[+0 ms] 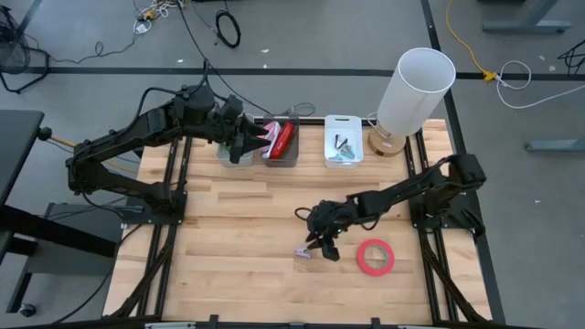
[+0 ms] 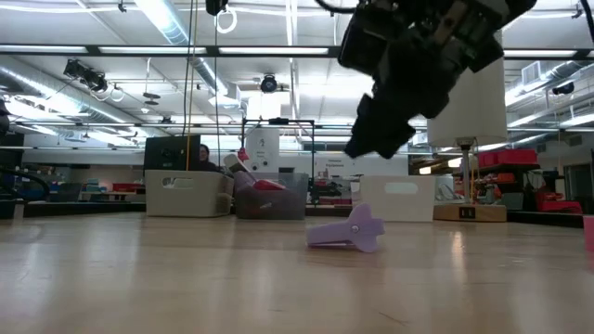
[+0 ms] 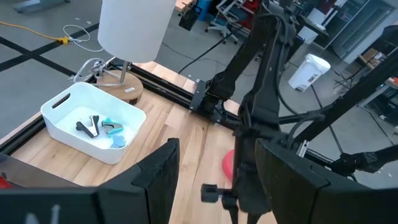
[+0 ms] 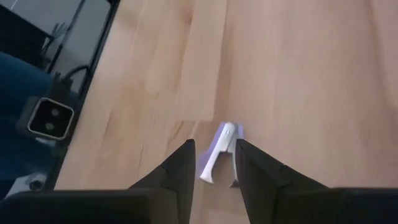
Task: Pick and place Stapler, Stapler remover, tape
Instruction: Put the violet staple remover into the white bin
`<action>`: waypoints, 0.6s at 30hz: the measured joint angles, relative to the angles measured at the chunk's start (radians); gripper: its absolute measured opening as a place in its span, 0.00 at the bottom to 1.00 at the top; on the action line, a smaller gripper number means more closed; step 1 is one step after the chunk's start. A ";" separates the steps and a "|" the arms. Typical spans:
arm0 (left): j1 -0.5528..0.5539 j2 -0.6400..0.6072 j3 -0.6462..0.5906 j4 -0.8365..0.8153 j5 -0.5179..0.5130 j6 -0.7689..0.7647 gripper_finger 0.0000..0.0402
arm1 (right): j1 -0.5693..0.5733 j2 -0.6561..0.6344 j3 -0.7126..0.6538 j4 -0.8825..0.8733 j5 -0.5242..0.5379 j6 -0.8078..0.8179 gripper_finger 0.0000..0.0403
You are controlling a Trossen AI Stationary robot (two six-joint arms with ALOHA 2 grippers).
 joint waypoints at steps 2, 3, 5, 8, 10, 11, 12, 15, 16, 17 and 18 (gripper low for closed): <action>0.000 0.000 0.000 0.000 0.000 0.000 0.53 | 0.007 0.024 0.000 0.006 -0.004 0.008 0.29; 0.000 0.000 0.000 0.000 0.000 0.000 0.53 | 0.010 0.034 0.000 0.011 -0.004 0.009 0.29; 0.000 0.000 0.000 0.000 0.000 0.000 0.53 | 0.011 0.047 0.000 0.016 -0.004 0.009 0.28; 0.000 0.000 0.000 0.000 0.000 0.000 0.53 | 0.011 0.065 0.000 0.018 -0.003 0.008 0.28; 0.000 0.000 0.000 0.000 0.000 0.000 0.53 | 0.010 0.079 0.000 0.019 -0.002 0.001 0.28; 0.000 0.000 0.000 0.000 0.000 0.000 0.53 | 0.010 0.086 0.000 0.020 0.004 0.001 0.28; 0.000 0.000 0.000 -0.001 0.000 0.000 0.53 | 0.010 0.091 0.000 0.019 0.012 0.001 0.28; 0.000 0.000 0.000 0.000 0.000 0.007 0.53 | 0.010 0.109 0.000 0.029 0.034 0.001 0.28; 0.000 0.000 0.000 0.000 0.000 0.008 0.53 | 0.009 0.114 0.000 0.034 0.034 0.001 0.28; 0.000 0.000 0.000 0.000 0.000 0.008 0.53 | 0.009 0.120 0.000 0.038 0.033 0.001 0.28; 0.000 0.000 0.000 0.000 0.000 0.008 0.53 | 0.009 0.128 0.000 0.049 0.034 0.000 0.28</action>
